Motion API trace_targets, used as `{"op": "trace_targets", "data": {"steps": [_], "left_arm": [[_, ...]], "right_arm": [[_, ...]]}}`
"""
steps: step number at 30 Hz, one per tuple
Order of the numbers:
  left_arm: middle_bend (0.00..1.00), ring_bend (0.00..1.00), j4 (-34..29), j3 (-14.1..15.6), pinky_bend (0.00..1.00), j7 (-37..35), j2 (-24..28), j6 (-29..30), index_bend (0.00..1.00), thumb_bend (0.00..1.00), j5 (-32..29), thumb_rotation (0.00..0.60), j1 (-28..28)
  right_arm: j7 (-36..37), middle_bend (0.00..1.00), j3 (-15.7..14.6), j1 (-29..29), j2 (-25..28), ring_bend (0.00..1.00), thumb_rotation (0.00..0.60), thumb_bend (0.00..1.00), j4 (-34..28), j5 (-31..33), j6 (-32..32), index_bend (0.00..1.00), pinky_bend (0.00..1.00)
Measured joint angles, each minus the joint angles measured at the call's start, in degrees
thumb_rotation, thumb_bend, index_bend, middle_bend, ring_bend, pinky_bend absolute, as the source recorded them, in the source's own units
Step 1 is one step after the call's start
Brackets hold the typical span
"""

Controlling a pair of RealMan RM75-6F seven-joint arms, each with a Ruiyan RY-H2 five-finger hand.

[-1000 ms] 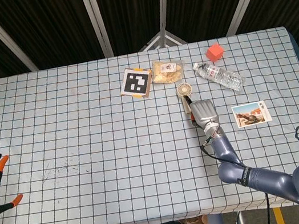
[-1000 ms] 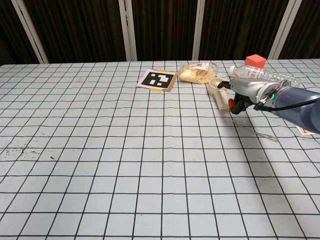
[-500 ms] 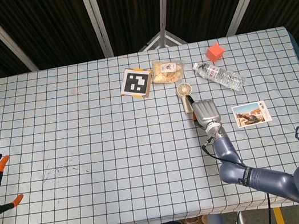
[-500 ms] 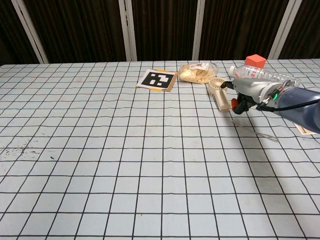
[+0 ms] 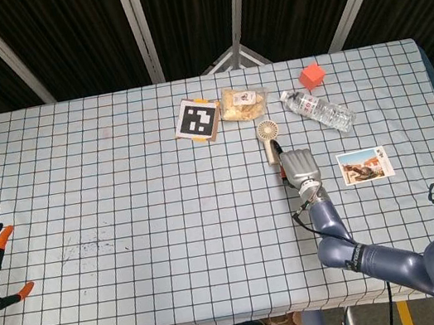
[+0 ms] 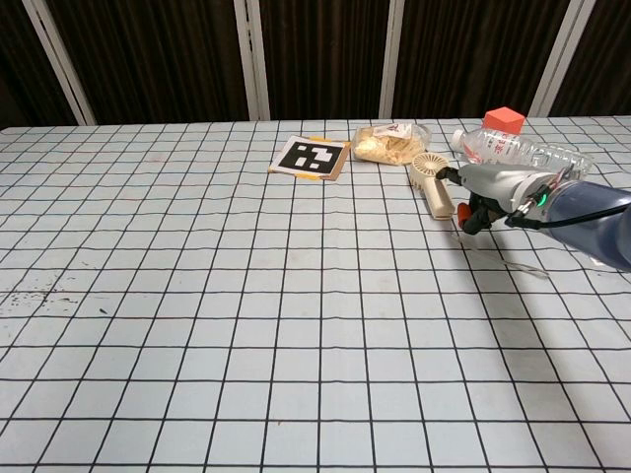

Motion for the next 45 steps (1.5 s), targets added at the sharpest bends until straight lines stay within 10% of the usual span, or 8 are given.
{"op": "trace_targets", "data": {"steps": [20, 33, 40, 45], "left_arm": [[0.0, 0.0, 0.1, -0.1, 0.0, -0.3, 0.0, 0.1, 0.0, 0.09, 0.0, 0.6, 0.0], [0.0, 0.0, 0.0, 0.1, 0.0, -0.7, 0.2, 0.6, 0.0, 0.09, 0.6, 0.6, 0.1], [0.0, 0.0, -0.1, 0.5, 0.0, -0.8, 0.3, 1.0, 0.0, 0.09, 1.8, 0.6, 0.3], [0.0, 0.0, 0.5, 0.7, 0.0, -0.1, 0.0, 1.7, 0.0, 0.09, 2.6, 0.6, 0.4]], "right_arm": [[-1.1, 0.87, -2.1, -0.4, -1.3, 0.93, 0.6, 0.82, 1.2, 0.1, 0.2, 0.0, 0.9], [13.2, 0.45, -0.8, -3.9, 4.7, 0.47, 0.6, 0.73, -8.3, -21.8, 14.0, 0.0, 0.44], [16.2, 0.05, -7.9, -13.4, 17.7, 0.02, 0.6, 0.56, -24.2, -30.9, 21.9, 0.0, 0.02], [18.0, 0.0, -18.0, -23.9, 28.6, 0.0, 0.6, 0.48, -31.4, -38.1, 29.6, 0.0, 0.0]]}}
